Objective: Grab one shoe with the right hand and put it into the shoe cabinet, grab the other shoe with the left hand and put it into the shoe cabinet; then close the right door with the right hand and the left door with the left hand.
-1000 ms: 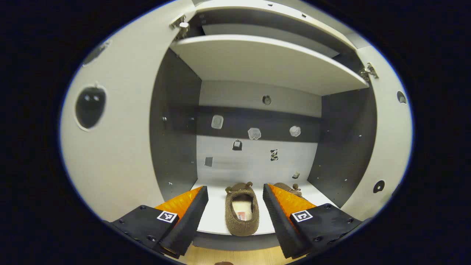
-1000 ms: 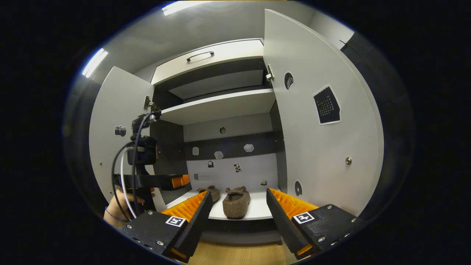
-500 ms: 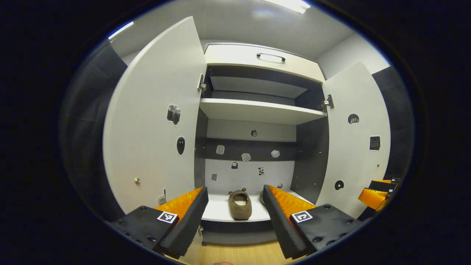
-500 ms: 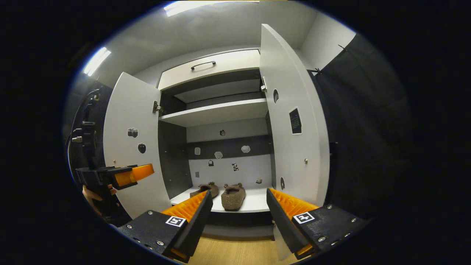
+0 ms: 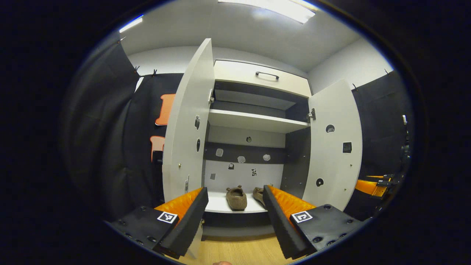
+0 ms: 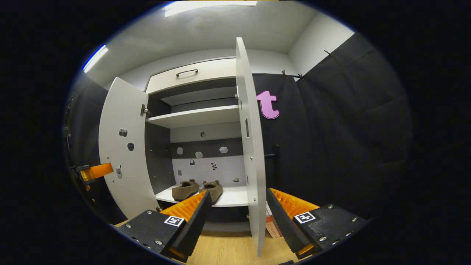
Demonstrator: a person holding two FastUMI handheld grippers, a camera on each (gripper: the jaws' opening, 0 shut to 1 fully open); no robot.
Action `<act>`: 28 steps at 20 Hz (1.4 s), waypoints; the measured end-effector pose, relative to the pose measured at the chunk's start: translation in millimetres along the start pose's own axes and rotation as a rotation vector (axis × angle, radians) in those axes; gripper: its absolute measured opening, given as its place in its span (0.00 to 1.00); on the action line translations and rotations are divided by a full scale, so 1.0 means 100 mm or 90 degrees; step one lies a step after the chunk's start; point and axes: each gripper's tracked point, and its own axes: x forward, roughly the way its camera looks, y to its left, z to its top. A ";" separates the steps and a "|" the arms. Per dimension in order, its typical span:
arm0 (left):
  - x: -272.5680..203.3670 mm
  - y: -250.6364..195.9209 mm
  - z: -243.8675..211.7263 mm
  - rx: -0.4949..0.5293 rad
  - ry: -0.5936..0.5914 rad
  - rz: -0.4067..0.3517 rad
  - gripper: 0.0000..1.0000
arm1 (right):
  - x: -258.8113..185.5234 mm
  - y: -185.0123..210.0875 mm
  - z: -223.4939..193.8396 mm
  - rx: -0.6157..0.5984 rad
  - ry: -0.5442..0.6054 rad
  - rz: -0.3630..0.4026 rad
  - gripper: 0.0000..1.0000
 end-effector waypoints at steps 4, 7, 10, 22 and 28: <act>-0.12 -0.03 -0.06 0.007 0.010 -0.018 0.99 | -0.09 -0.50 -0.01 -0.024 -0.007 -0.068 0.93; -0.16 0.00 -0.08 0.011 0.015 -0.018 0.96 | -0.11 -0.87 -0.17 -0.032 0.004 -0.118 0.93; -0.20 0.02 -0.09 0.012 0.013 -0.018 0.96 | -0.05 -1.20 -0.48 -0.031 0.033 -0.152 0.93; -0.27 0.09 -0.16 0.015 0.026 -0.014 0.96 | 0.43 -1.01 -0.97 -0.042 0.060 -0.096 0.92; -0.33 0.08 -0.19 0.006 0.032 -0.022 0.96 | 0.46 -0.75 -0.98 -0.052 0.057 -0.068 0.89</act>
